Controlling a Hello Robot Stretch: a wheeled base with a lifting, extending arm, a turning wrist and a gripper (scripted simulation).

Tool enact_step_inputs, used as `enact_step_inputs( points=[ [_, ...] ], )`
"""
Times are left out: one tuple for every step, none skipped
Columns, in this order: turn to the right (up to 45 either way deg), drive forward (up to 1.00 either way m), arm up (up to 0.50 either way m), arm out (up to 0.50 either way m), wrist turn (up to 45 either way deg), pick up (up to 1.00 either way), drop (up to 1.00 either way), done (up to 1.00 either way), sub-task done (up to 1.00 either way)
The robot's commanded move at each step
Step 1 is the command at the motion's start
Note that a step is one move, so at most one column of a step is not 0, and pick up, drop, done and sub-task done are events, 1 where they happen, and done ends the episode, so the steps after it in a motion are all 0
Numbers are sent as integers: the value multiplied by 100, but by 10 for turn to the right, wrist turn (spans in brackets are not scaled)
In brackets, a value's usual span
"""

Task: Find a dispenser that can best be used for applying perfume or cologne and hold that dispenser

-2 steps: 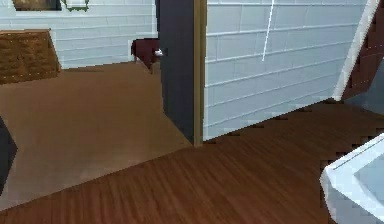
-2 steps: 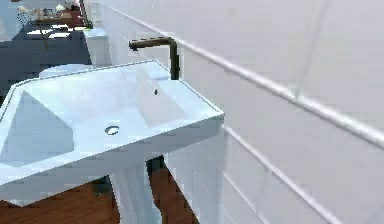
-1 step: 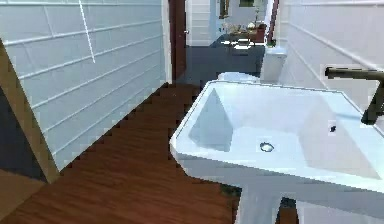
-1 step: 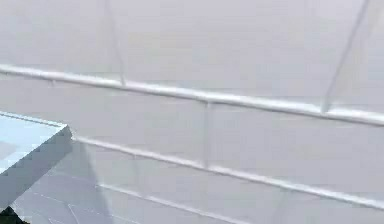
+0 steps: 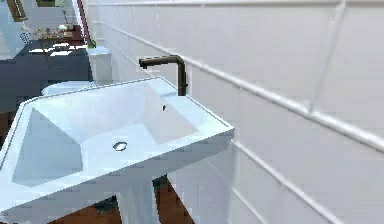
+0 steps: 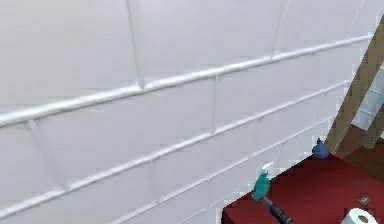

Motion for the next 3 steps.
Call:
enact_step_inputs(
  points=[
    [240,0,0,0,0,0,0,0,0],
    [0,0,50,0,0,0,0,0,0],
    [0,0,4,0,0,0,0,0,0]
  ],
)
